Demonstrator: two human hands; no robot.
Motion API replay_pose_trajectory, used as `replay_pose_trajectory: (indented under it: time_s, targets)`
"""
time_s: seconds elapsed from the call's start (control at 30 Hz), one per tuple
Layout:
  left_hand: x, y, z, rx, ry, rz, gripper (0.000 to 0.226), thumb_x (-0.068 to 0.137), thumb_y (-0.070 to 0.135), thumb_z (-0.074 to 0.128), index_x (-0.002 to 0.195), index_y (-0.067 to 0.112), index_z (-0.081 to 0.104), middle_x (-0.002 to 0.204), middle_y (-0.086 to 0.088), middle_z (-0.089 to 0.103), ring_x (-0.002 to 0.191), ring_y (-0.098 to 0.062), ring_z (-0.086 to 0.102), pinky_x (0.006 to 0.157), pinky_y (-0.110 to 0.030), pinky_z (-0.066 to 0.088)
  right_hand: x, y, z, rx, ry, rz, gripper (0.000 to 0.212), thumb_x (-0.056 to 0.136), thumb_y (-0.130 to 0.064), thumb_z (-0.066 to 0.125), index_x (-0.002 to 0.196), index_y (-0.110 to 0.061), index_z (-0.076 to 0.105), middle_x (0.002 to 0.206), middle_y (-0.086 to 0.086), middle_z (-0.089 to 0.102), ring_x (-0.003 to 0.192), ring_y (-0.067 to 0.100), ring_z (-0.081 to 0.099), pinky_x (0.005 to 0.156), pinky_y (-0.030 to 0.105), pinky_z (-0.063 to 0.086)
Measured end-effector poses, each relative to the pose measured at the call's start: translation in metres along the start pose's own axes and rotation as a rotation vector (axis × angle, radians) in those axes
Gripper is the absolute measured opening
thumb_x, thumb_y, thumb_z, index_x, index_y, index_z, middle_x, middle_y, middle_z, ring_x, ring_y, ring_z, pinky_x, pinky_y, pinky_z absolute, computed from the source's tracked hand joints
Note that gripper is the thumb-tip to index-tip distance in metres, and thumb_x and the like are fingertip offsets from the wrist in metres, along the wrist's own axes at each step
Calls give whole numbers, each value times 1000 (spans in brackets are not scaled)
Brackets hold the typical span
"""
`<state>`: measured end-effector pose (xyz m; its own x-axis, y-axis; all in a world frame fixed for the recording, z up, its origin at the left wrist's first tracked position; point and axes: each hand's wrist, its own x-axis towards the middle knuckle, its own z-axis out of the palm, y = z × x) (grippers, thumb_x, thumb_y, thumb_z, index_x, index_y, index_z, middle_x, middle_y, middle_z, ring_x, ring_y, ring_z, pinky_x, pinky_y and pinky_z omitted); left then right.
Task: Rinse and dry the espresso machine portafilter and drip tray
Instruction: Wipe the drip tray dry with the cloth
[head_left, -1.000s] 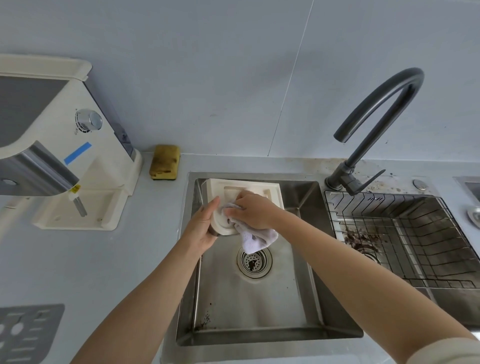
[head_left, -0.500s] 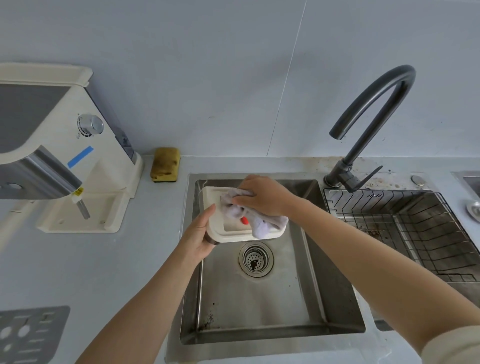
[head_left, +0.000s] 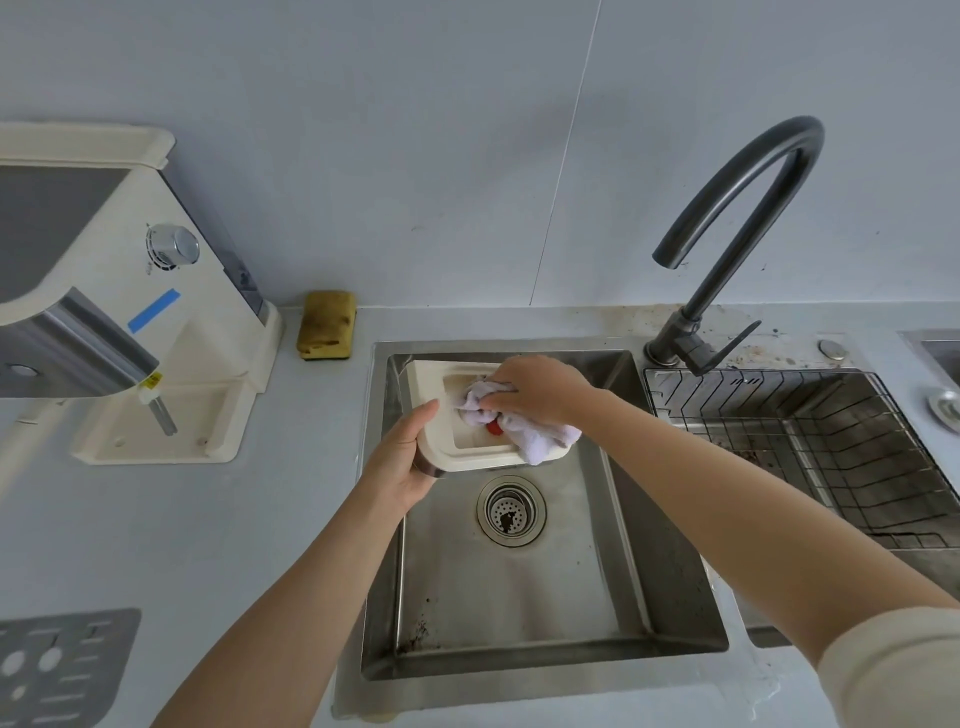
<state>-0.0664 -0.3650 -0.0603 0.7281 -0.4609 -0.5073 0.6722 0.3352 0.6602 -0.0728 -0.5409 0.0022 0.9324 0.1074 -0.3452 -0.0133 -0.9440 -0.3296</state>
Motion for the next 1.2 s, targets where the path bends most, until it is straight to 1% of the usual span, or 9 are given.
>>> replay_pose_trajectory:
  time_s: [0.07, 0.2, 0.4, 0.67, 0.83, 0.9, 1.0, 1.13, 1.2]
  targets:
    - [0, 2, 3, -11, 38, 15, 6, 86, 22, 58, 92, 20, 59, 69, 2, 73, 61, -12, 70, 51, -25, 56, 1, 9, -1, -6, -28, 70, 37, 92, -47, 42, 87, -15, 61, 79, -4, 60, 83, 17, 57, 82, 28, 43]
    - [1, 3, 8, -9, 65, 30, 6, 89, 16, 52, 88, 20, 57, 64, 4, 72, 58, -11, 70, 53, -27, 56, 3, 21, 2, 14, -61, 134, 46, 90, -51, 42, 99, -14, 66, 87, 3, 65, 83, 20, 57, 82, 28, 43]
    - [2, 2, 16, -32, 128, 26, 3, 88, 20, 54, 86, 19, 57, 70, 0, 71, 68, -17, 66, 71, -38, 48, 4, 20, 0, -30, -33, 180, 46, 90, -45, 45, 51, -21, 41, 56, -5, 42, 64, 14, 44, 71, 25, 36]
    - [1, 7, 22, -96, 177, 59, 4, 89, 18, 53, 87, 20, 56, 63, 3, 71, 78, -18, 62, 71, -35, 53, 6, 14, -1, -9, -69, 239, 42, 86, -40, 48, 53, -16, 42, 57, -4, 41, 54, 11, 39, 54, 24, 32]
    - [-3, 14, 25, -169, 216, 80, 3, 90, 17, 53, 91, 19, 54, 87, -3, 65, 83, -18, 61, 72, -35, 54, 5, 12, -1, 83, -23, 229, 49, 91, -47, 44, 53, -16, 43, 56, -2, 42, 56, 12, 41, 57, 24, 34]
    - [-3, 17, 25, -216, 177, 104, 7, 92, 17, 49, 96, 18, 56, 90, -4, 67, 89, -20, 61, 81, -38, 52, 2, 12, -5, 230, 27, 230, 48, 91, -43, 46, 53, -16, 38, 54, -1, 38, 54, 13, 37, 55, 24, 31]
    - [-1, 21, 28, -283, 149, 134, 13, 93, 19, 46, 102, 16, 55, 94, -7, 67, 92, -23, 61, 77, -41, 55, -5, 5, -6, 556, 179, 227, 45, 92, -39, 48, 55, -16, 40, 52, 0, 40, 50, 12, 36, 57, 24, 31]
    - [-1, 23, 40, -340, 153, 164, 13, 94, 23, 43, 101, 17, 52, 98, -10, 61, 93, -25, 59, 94, -49, 45, -16, -13, -6, 835, 453, 249, 42, 93, -31, 48, 56, -15, 39, 53, 0, 40, 53, 13, 36, 56, 28, 31]
    - [0, 23, 48, -371, 181, 165, 11, 94, 25, 44, 95, 19, 53, 92, -8, 62, 87, -22, 59, 84, -42, 48, -20, -24, -4, 909, 567, 233, 40, 93, -29, 49, 57, -14, 42, 53, 0, 41, 52, 13, 38, 56, 29, 33]
